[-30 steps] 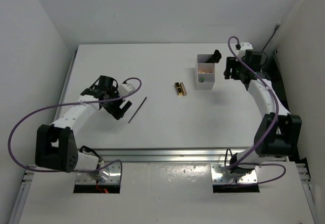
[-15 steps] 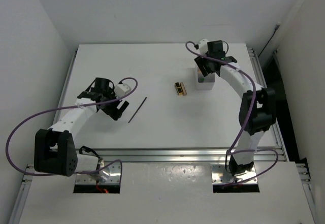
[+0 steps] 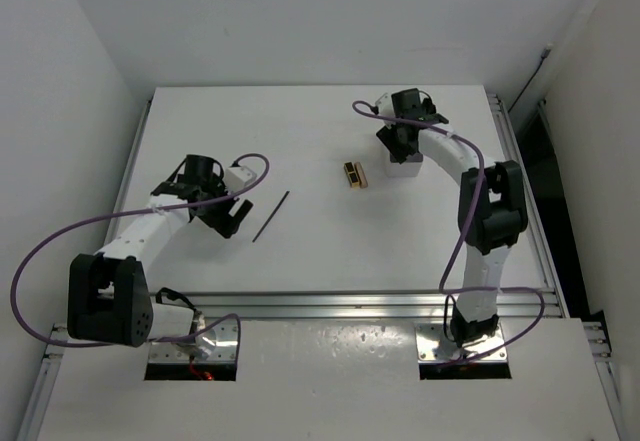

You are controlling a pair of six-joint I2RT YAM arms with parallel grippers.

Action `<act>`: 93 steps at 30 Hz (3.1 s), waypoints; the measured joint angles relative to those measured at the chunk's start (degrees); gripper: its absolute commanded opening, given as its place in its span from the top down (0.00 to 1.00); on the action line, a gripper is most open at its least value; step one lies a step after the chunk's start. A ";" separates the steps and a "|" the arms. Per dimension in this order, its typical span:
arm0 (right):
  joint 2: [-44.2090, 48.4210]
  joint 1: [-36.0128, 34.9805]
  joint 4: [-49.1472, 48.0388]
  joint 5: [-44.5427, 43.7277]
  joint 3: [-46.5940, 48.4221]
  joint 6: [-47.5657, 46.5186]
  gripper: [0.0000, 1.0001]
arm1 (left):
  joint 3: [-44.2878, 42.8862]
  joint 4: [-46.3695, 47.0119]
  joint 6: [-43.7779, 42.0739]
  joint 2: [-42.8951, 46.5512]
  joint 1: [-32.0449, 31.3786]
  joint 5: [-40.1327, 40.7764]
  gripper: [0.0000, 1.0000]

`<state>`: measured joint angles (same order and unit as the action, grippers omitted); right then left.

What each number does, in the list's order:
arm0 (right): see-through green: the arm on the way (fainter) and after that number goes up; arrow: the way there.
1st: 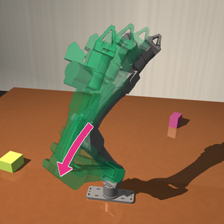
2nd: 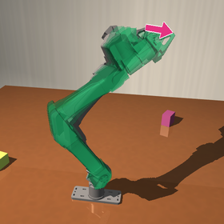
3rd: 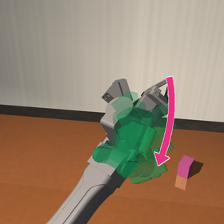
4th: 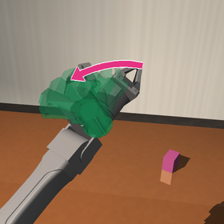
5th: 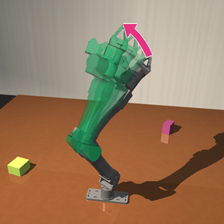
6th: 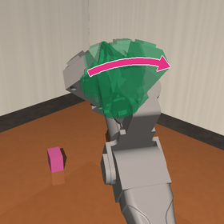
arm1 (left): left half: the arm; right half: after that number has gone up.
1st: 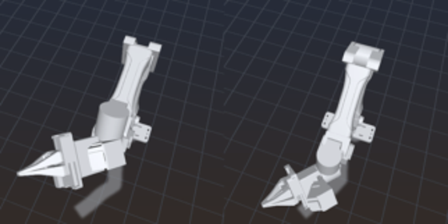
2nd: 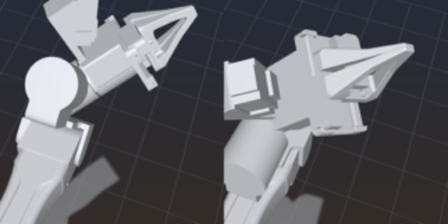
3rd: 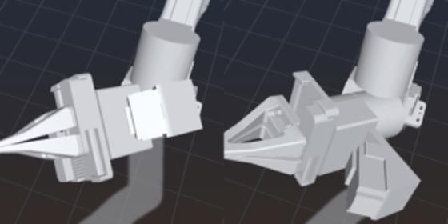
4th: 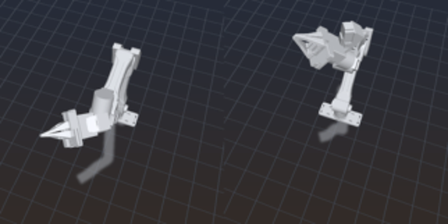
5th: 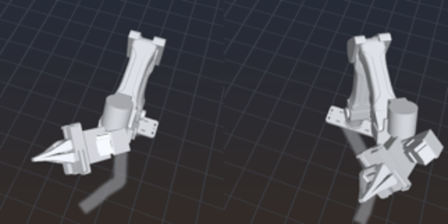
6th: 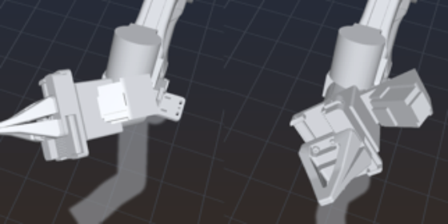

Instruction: Organize the makeup

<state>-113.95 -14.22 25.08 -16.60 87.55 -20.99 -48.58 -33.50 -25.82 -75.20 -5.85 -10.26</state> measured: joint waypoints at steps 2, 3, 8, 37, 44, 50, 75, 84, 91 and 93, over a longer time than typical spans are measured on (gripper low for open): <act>-0.85 -0.04 0.46 -0.17 0.31 -0.04 0.63 | 0.07 0.15 0.00 0.00 0.22 -0.02 0.11; -1.22 -0.15 0.81 -0.35 0.35 -0.02 0.62 | 0.13 0.26 0.00 0.00 0.33 -0.02 0.11; -1.53 -0.24 1.20 -0.85 0.35 0.00 0.56 | 0.24 0.46 0.02 0.00 0.35 -0.04 0.11; -1.55 -0.72 0.74 -1.79 0.42 0.57 0.17 | 0.24 0.61 0.02 0.00 0.98 -0.04 0.11; -1.55 -2.08 0.52 -2.93 0.46 0.09 0.17 | 0.24 0.61 0.02 0.00 0.98 -0.04 0.11; -1.25 -2.93 0.42 -2.89 0.46 0.48 0.17 | 0.70 0.76 0.02 0.00 0.98 -0.07 0.11; 9.05 2.58 1.62 3.37 -5.46 12.26 0.29 | 0.98 0.76 0.02 0.44 0.98 -0.04 0.11; 13.73 4.74 2.08 3.61 -5.51 11.80 0.29 | 0.98 0.76 0.02 0.44 0.98 -0.04 0.11; 14.78 4.94 3.13 5.84 -5.46 11.41 0.26 | 0.98 0.76 0.02 0.44 0.98 -0.42 0.11; 14.78 4.39 3.45 6.71 -5.46 11.50 0.26 | 0.98 0.76 0.02 0.44 0.98 -0.50 0.11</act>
<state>-99.18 -9.82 28.53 -9.89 82.08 -9.50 -47.59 -32.73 -25.80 -74.76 -4.86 -10.76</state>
